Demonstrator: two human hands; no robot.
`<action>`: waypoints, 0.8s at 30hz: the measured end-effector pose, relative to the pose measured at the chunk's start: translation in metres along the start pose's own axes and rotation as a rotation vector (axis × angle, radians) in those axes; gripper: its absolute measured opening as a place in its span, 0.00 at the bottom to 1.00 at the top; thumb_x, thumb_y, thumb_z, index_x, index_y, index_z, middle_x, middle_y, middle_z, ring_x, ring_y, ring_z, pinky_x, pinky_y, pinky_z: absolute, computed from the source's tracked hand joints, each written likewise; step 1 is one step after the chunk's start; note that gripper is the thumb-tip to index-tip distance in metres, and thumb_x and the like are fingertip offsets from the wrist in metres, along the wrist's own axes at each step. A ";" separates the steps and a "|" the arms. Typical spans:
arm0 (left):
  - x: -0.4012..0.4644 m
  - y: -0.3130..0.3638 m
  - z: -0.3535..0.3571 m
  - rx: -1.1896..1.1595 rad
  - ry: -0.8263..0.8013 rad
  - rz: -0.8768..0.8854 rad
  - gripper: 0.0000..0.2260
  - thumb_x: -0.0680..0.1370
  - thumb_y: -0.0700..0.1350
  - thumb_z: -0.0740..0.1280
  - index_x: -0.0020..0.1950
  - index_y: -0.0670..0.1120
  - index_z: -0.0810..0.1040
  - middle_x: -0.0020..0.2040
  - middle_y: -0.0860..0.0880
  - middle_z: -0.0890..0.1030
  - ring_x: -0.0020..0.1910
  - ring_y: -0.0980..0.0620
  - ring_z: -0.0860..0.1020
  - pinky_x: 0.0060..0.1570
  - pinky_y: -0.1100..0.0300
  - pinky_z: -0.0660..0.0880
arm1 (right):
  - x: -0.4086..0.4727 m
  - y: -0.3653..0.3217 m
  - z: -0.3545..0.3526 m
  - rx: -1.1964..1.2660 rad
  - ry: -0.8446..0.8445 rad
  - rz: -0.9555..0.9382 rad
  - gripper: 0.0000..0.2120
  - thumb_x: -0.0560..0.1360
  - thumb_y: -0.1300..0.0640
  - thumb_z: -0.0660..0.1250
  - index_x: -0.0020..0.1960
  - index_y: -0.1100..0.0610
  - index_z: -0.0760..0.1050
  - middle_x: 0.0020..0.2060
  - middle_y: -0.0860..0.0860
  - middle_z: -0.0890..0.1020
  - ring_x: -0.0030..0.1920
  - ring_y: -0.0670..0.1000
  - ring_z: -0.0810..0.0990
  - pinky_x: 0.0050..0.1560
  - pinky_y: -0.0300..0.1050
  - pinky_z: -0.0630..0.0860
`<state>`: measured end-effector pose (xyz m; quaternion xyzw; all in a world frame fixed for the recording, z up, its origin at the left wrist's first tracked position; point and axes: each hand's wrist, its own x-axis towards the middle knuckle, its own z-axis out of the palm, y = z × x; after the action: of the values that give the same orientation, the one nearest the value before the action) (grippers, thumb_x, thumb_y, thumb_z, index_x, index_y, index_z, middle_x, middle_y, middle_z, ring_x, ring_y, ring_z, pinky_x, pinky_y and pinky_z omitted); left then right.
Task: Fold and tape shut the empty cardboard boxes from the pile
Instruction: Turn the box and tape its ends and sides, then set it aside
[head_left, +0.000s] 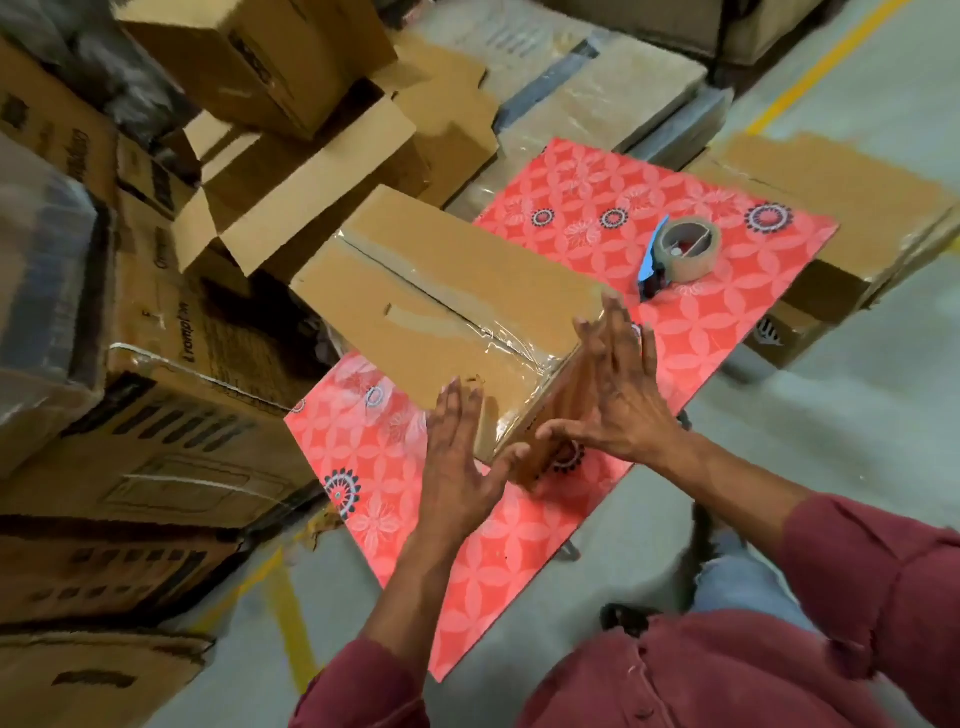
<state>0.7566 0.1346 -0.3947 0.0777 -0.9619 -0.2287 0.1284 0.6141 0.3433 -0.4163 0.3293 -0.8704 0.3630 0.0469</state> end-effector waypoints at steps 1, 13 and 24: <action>0.005 0.007 -0.005 -0.078 0.073 -0.051 0.38 0.80 0.69 0.62 0.83 0.49 0.63 0.85 0.47 0.55 0.85 0.52 0.50 0.82 0.47 0.51 | 0.010 -0.003 -0.008 0.014 0.024 0.002 0.57 0.68 0.21 0.65 0.85 0.49 0.46 0.83 0.59 0.43 0.83 0.61 0.42 0.78 0.72 0.45; 0.106 -0.020 -0.038 -0.756 0.438 -1.080 0.40 0.77 0.54 0.74 0.84 0.47 0.57 0.80 0.44 0.66 0.77 0.41 0.67 0.75 0.43 0.68 | 0.204 -0.002 -0.036 0.069 -0.426 0.274 0.40 0.80 0.36 0.64 0.81 0.61 0.60 0.76 0.61 0.70 0.74 0.62 0.71 0.70 0.51 0.68; 0.169 -0.058 -0.051 -0.715 0.493 -1.187 0.42 0.60 0.65 0.69 0.71 0.48 0.71 0.64 0.48 0.81 0.65 0.41 0.78 0.66 0.43 0.76 | 0.292 -0.001 0.004 0.256 -0.574 0.329 0.30 0.80 0.40 0.68 0.73 0.61 0.71 0.67 0.58 0.78 0.66 0.60 0.77 0.59 0.48 0.73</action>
<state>0.6151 0.0268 -0.3420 0.5878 -0.5678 -0.5355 0.2130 0.3878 0.1827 -0.3247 0.2764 -0.8370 0.3644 -0.3005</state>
